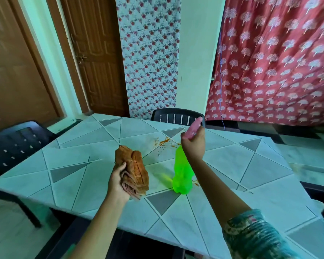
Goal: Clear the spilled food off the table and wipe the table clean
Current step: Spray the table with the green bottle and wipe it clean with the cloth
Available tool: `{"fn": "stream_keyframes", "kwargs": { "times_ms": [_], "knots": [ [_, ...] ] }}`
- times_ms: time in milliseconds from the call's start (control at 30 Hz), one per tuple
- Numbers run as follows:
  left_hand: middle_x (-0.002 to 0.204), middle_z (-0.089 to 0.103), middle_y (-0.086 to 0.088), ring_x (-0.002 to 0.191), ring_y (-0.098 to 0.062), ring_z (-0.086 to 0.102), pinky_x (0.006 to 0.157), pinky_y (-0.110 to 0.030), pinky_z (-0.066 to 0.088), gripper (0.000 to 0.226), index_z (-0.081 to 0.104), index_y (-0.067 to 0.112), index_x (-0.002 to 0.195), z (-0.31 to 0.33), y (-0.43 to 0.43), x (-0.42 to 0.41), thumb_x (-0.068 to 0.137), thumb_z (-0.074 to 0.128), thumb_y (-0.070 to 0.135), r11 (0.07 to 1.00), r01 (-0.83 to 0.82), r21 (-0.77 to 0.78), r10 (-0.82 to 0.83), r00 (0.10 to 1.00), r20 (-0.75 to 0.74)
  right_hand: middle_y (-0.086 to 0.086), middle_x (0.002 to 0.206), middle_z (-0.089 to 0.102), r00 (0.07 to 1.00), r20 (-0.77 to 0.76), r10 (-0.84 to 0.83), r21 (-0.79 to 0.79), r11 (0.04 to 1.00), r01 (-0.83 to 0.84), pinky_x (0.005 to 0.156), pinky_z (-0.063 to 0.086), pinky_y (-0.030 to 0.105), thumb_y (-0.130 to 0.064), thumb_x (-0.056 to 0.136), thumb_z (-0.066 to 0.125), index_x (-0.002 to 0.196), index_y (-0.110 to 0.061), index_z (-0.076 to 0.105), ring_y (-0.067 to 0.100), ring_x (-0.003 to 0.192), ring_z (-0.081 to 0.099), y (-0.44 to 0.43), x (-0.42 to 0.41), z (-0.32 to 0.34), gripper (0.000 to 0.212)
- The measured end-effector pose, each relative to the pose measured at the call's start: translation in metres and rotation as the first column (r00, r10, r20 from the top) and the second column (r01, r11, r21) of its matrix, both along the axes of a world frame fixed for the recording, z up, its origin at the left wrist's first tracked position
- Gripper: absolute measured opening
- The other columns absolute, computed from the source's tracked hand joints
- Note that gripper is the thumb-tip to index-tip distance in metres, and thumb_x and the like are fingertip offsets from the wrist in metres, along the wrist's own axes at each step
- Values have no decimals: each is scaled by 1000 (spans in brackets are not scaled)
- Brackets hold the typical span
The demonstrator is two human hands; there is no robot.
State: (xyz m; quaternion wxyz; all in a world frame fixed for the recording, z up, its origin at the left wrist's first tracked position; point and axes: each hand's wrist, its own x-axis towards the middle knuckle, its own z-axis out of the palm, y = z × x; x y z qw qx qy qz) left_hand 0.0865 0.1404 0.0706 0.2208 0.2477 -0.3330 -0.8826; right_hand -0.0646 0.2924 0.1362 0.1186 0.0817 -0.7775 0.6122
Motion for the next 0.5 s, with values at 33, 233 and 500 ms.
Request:
{"fn": "stream_keyframes", "kwargs": {
  "times_ms": [33,233,500],
  "knots": [
    [75,72,-9,63,-26,69,54,-37,58,23,59,13,109,0,-3,-3,92,46,19,1000,-1,5,1,1000,11,4,93,57,1000,-27,-11,18,1000,12,73,42,33,-37,81,52,116,-13,45,31,87,58,0,-3,0,43],
    [84,70,-12,66,-27,68,57,-36,57,22,58,13,109,-1,-24,-20,92,46,18,1000,-13,-17,14,996,83,-3,68,53,987,-4,163,-70,984,-163,65,56,49,-50,71,45,92,-14,50,23,61,63,-12,-20,-9,42],
    [114,64,-8,96,-34,60,70,-34,44,39,55,29,126,-43,-73,-8,91,51,12,260,327,-909,668,618,414,5,76,50,928,152,340,-219,927,-304,60,58,38,-7,85,54,84,-14,51,13,57,50,-39,-41,2,7]
  ]
}}
